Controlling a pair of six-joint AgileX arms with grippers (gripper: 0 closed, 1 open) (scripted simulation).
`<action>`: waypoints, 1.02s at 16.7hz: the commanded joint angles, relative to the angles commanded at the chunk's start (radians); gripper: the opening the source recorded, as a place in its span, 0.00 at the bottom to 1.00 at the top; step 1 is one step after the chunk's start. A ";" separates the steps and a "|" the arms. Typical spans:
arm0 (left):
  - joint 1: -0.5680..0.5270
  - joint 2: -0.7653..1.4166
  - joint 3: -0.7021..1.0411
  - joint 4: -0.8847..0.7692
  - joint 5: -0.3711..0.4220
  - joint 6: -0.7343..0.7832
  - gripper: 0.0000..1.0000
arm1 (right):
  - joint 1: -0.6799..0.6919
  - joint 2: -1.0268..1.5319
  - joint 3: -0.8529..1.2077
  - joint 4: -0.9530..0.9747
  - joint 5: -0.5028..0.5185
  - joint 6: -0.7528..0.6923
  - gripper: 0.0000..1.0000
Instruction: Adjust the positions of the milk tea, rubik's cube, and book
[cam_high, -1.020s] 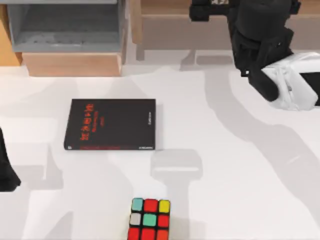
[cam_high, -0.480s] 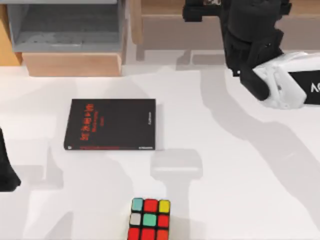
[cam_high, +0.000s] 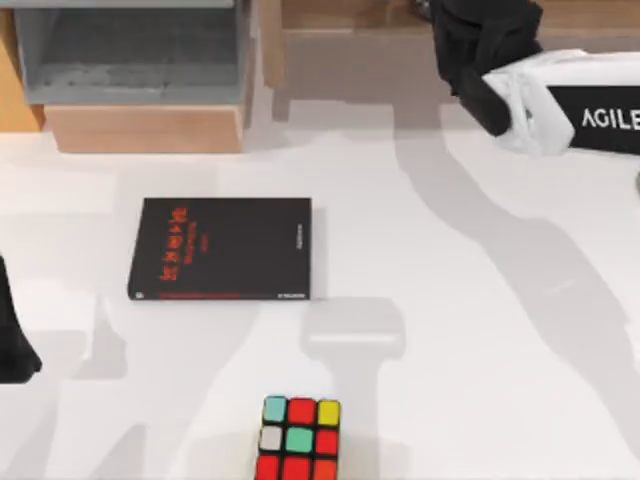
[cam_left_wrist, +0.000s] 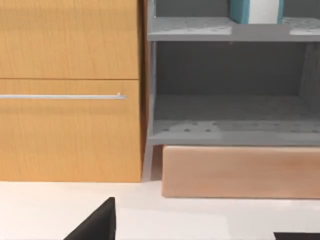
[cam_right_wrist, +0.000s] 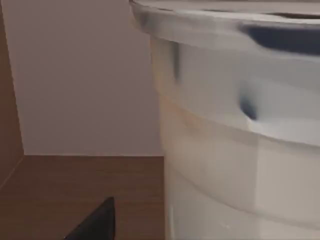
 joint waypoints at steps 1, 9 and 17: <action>0.000 0.000 0.000 0.000 0.000 0.000 1.00 | -0.008 0.019 0.033 -0.013 -0.008 0.000 1.00; 0.000 0.000 0.000 0.000 0.000 0.000 1.00 | -0.018 0.045 0.073 -0.029 -0.017 -0.001 0.85; 0.000 0.000 0.000 0.000 0.000 0.000 1.00 | -0.018 0.045 0.073 -0.029 -0.017 -0.001 0.25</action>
